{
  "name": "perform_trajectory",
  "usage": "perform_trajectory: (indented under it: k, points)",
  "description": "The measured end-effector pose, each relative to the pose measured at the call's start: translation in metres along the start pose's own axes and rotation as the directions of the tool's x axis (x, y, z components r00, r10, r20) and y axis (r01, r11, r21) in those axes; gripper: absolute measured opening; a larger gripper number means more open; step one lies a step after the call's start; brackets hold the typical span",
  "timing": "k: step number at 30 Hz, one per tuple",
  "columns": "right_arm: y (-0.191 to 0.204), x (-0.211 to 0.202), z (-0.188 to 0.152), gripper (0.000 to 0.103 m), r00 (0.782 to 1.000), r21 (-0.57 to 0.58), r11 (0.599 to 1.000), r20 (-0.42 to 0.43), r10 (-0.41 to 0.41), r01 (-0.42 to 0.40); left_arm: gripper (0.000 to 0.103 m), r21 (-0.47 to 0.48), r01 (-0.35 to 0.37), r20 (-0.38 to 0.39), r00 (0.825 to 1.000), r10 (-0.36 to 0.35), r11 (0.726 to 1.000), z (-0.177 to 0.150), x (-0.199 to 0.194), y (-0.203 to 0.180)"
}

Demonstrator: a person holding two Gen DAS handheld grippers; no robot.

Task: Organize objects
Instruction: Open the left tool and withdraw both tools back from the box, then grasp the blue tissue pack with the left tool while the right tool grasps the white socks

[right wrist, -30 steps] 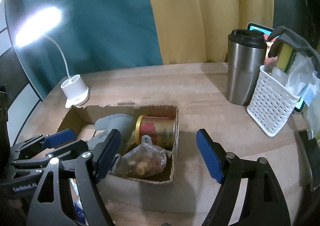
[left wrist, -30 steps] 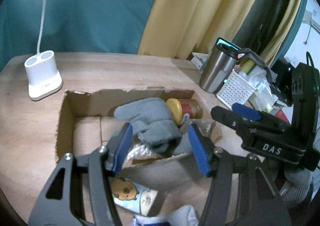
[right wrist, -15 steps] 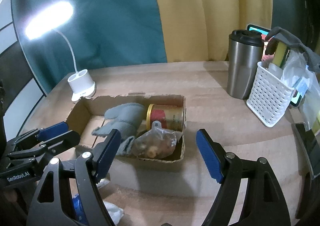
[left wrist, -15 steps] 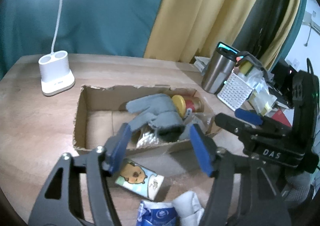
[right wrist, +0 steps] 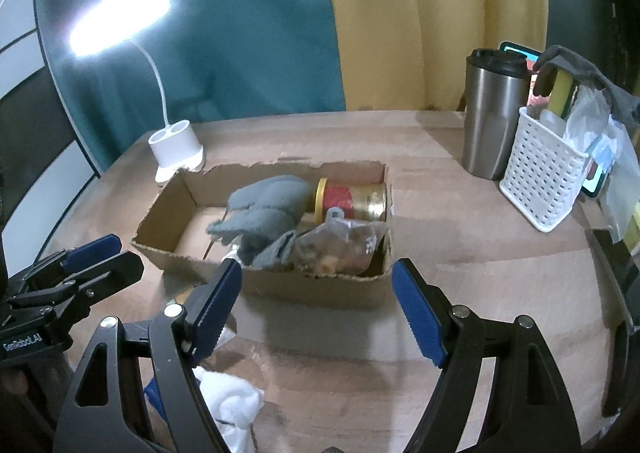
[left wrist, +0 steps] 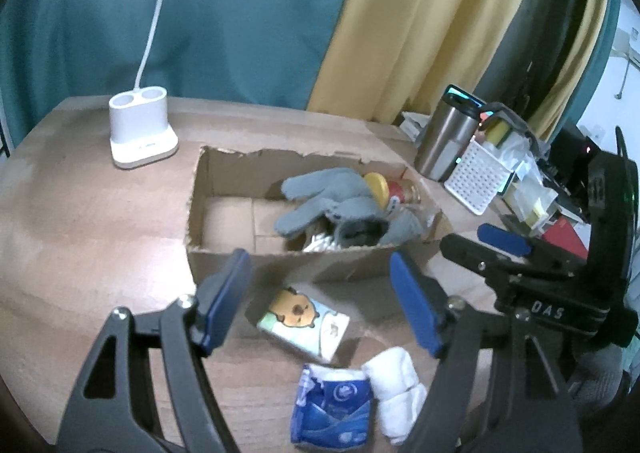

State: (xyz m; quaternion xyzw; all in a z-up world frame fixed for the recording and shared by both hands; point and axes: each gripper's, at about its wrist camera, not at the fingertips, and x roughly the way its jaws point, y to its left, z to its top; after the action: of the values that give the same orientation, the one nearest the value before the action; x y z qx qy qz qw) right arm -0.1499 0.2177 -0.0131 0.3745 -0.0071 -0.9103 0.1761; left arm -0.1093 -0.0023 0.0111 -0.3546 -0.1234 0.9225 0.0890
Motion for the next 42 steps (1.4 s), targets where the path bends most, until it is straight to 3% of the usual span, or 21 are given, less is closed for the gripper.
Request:
perform_trajectory:
  k: [21,42]
  points:
    - [0.021,-0.008,-0.025,0.08,0.999,-0.034,0.999,-0.042,0.004,-0.006,0.074,0.01,-0.002,-0.009,1.0,0.002,1.0,-0.024,-0.016,0.003]
    - [0.041,-0.009,-0.051,0.08,0.996,-0.056,0.997,-0.071,0.057,-0.061,0.074,0.021,-0.042,-0.025,0.999,0.042,0.999,-0.05,-0.03,0.008]
